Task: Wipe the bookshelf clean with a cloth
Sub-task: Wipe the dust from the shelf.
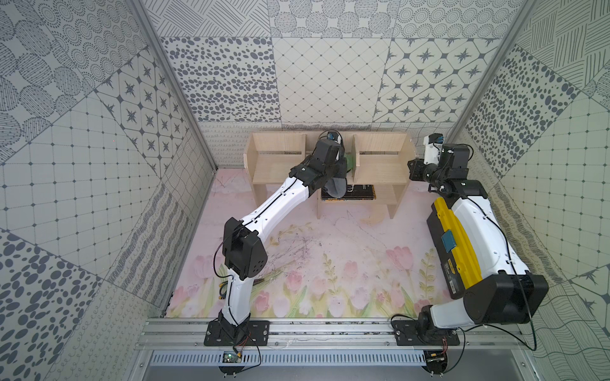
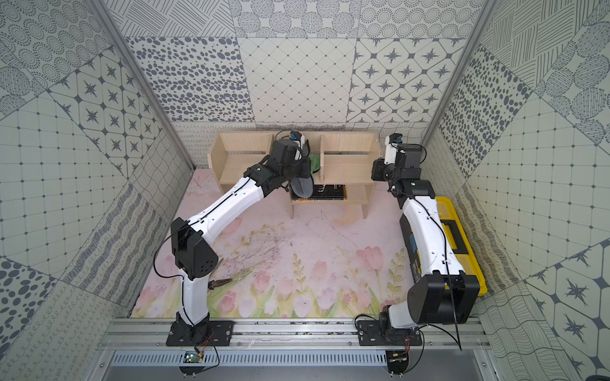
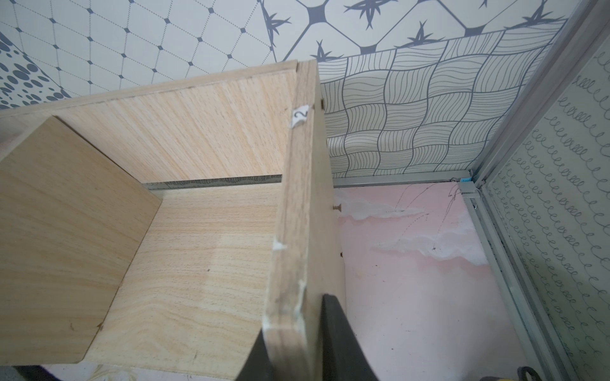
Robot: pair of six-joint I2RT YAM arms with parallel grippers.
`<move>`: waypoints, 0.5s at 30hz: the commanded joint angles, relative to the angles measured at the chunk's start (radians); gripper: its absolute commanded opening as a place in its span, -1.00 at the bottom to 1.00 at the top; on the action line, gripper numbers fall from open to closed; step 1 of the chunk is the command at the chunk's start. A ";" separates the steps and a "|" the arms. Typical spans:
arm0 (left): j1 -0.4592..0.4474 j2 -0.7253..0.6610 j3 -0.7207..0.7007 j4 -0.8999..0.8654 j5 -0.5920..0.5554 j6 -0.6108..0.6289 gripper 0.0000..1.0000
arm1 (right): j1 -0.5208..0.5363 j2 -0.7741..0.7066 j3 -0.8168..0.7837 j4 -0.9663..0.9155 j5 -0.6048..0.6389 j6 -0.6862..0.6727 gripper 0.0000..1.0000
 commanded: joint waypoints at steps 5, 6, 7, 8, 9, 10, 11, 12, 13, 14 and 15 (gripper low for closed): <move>0.000 -0.176 -0.186 0.051 -0.296 0.031 -1.00 | 0.037 -0.004 -0.012 -0.044 -0.245 0.114 -1.00; 0.006 -0.173 -0.174 0.049 -0.318 0.049 -1.00 | 0.036 -0.005 -0.013 -0.045 -0.246 0.114 -1.00; 0.007 -0.168 -0.161 0.045 -0.330 0.059 -1.00 | 0.037 -0.005 -0.011 -0.045 -0.247 0.114 -1.00; 0.010 -0.160 -0.146 0.044 -0.335 0.065 -1.00 | 0.036 -0.008 -0.012 -0.044 -0.248 0.114 -1.00; 0.012 -0.150 -0.125 0.049 -0.332 0.070 -1.00 | 0.036 -0.007 -0.011 -0.045 -0.250 0.113 -1.00; 0.015 -0.140 -0.105 0.055 -0.320 0.070 -1.00 | 0.036 -0.006 -0.013 -0.045 -0.251 0.113 -1.00; 0.016 -0.128 -0.078 0.065 -0.287 0.068 -1.00 | 0.036 -0.005 -0.013 -0.045 -0.249 0.113 -1.00; 0.015 -0.114 -0.053 0.078 -0.232 0.066 -1.00 | 0.036 -0.005 -0.015 -0.045 -0.249 0.113 -1.00; 0.016 -0.102 -0.027 0.097 -0.176 0.063 -1.00 | 0.037 -0.005 -0.016 -0.045 -0.250 0.113 -1.00; 0.015 -0.089 0.000 0.120 -0.101 0.054 -1.00 | 0.036 -0.007 -0.018 -0.045 -0.251 0.113 -1.00; 0.014 -0.077 0.026 0.140 -0.035 0.049 -1.00 | 0.036 -0.008 -0.020 -0.045 -0.252 0.110 -1.00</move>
